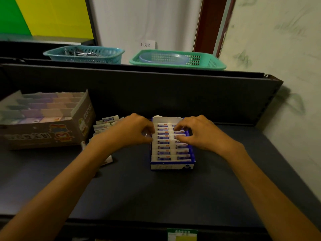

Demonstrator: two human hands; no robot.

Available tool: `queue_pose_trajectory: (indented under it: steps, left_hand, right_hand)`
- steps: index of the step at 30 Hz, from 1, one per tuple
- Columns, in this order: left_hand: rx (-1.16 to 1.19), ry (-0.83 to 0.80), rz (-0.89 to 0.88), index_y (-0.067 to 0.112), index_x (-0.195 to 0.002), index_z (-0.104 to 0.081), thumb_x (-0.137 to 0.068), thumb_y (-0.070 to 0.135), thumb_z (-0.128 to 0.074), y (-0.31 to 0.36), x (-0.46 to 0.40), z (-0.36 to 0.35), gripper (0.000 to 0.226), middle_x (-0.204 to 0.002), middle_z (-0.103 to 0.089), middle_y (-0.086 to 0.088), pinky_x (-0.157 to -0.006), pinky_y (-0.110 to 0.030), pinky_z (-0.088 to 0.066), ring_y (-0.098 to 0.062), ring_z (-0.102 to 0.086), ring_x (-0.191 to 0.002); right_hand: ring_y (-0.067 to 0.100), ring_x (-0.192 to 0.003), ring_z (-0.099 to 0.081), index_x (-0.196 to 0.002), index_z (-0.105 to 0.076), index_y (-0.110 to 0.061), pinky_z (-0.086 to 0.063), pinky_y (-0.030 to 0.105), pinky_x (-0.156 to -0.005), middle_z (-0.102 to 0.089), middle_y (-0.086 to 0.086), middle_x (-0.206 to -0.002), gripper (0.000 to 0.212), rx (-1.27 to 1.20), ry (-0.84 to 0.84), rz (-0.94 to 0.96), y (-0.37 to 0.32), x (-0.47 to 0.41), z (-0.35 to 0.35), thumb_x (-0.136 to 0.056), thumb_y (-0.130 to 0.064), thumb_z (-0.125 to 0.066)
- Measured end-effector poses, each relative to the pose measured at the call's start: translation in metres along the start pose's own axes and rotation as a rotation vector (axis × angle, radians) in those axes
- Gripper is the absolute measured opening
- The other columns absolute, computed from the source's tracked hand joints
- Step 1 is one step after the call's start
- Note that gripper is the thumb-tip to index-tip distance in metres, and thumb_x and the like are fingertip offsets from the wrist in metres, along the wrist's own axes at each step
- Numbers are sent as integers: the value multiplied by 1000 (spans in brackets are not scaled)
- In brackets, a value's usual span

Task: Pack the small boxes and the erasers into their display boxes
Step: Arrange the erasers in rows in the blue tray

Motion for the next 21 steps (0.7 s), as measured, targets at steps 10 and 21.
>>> queue_pose_trajectory:
  steps: [10, 21]
  left_hand:
    - [-216, 63, 257, 30, -133, -44, -87, 42, -59, -45, 25, 8, 50, -131, -51, 1, -93, -33, -41, -19, -46, -119]
    - [-156, 73, 249, 27, -131, -47, -87, 40, -60, -92, 31, 3, 47, -127, -52, -1, -88, -27, -40, -17, -50, -113]
  right_hand:
    - [16, -121, -44, -130, -49, -31, -31, 31, -100, -51, -5, -132, 41, 87, 81, 58, -36, -26, -6, -91, -43, -55]
    - [17, -122, -45, -132, -46, -29, -30, 34, -103, -52, -2, -131, 45, 144, 16, 94, -67, -73, -27, -90, -43, -57]
Point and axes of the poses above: each hand's wrist, its own x-axis away from the middle knuckle, its own z-axis out of the back of the hand, y = z × x, the point moved 6 cm from there along -x, towards the middle knuckle
